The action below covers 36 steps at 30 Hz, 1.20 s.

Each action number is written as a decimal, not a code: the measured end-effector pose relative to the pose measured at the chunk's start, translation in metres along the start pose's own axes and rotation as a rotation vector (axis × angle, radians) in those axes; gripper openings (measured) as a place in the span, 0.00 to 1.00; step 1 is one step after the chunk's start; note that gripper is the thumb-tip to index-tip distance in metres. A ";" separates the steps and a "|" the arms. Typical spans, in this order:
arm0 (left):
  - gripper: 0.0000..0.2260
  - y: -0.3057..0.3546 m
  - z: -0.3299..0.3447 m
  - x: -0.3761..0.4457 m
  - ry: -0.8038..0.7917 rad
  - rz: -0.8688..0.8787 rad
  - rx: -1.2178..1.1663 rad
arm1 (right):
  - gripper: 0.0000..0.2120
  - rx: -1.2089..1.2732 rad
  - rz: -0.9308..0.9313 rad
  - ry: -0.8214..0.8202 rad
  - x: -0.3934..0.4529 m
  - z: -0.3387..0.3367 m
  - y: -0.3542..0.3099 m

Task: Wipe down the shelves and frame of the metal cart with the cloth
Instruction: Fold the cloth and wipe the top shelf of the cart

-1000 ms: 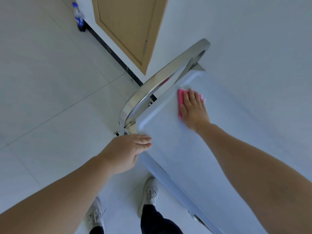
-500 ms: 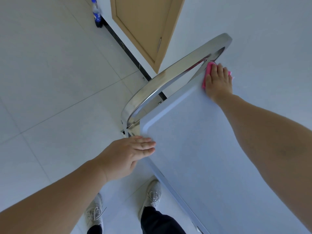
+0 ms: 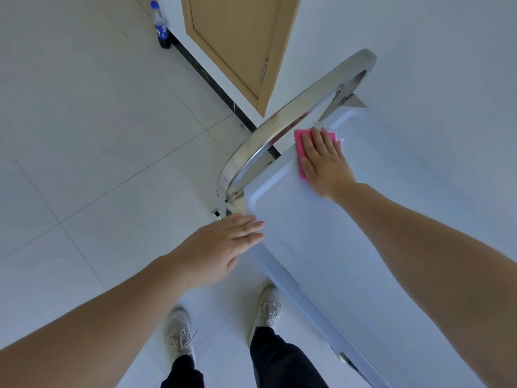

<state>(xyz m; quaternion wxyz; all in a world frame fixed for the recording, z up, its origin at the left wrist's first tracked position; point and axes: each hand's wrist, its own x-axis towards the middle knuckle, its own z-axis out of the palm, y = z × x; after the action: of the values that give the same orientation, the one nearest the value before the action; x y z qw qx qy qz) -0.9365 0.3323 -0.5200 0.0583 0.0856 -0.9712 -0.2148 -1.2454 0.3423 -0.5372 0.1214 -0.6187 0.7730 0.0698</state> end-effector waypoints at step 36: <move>0.18 -0.010 -0.034 -0.142 -0.105 -0.256 -0.109 | 0.33 -0.102 -0.166 0.020 -0.133 0.036 -0.139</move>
<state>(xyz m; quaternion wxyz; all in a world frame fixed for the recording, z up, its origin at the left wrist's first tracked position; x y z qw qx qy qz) -0.7911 0.3367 -0.5048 -0.0160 0.1938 -0.9410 -0.2770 -1.0791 0.4450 -0.5293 0.0876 -0.6866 0.7158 0.0925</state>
